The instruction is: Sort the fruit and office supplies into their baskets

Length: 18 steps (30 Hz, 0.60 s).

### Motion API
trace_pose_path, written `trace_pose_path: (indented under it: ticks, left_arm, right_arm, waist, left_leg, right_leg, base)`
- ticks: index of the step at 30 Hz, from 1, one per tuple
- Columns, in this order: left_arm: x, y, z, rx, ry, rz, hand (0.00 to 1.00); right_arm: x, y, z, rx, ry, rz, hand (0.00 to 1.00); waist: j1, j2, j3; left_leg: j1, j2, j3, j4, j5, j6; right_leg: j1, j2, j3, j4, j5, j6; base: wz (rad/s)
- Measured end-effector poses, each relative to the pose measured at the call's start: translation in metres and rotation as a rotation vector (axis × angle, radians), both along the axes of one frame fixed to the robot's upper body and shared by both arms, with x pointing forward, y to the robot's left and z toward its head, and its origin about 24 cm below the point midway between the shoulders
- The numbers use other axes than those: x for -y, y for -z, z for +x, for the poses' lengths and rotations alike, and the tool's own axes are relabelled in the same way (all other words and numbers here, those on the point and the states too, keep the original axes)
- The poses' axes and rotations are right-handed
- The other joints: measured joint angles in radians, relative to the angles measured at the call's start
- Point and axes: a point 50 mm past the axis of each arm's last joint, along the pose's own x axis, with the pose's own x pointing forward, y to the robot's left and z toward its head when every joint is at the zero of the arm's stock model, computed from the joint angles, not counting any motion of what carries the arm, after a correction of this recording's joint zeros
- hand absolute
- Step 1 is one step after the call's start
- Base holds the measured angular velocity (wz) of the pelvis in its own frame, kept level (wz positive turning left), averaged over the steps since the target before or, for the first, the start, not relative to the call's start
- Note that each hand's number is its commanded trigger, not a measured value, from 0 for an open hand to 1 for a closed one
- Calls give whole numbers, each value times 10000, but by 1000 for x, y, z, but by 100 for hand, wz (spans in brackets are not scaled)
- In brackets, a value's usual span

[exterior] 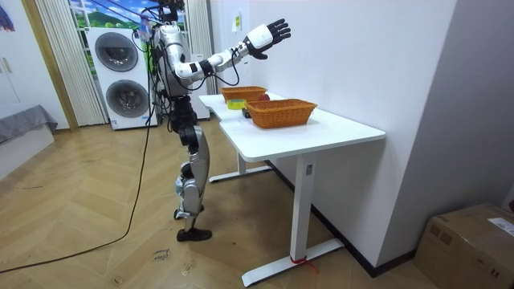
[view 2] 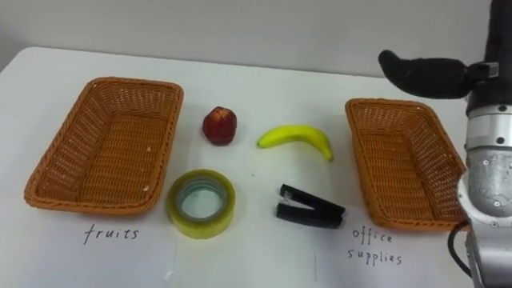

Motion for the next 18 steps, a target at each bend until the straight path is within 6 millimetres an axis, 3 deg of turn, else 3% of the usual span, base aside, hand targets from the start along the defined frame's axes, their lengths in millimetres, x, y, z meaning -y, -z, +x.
trace_pose_path:
  ticks: [11,18]
  left_arm:
    - [0,-1,4,142,49,19,0]
    - [-6,-4,12,285,337,234,0]
  right_arm:
    - [-16,13,3,-1118,-1357,-545,0]
    - [-35,38,4,-2911,-2515,-2135,0]
  waist:
    - [-28,-2,-46]
    - [145,-53,-91]
  left_leg:
    - [-140,-3,-75,28,-2,1]
    - [-136,-11,-211,42,-1,1]
  right_leg:
    - [-68,2,-52,-23,1,0]
    - [-10,2,-123,-25,1,0]
  base:
    - [0]
    - [4]
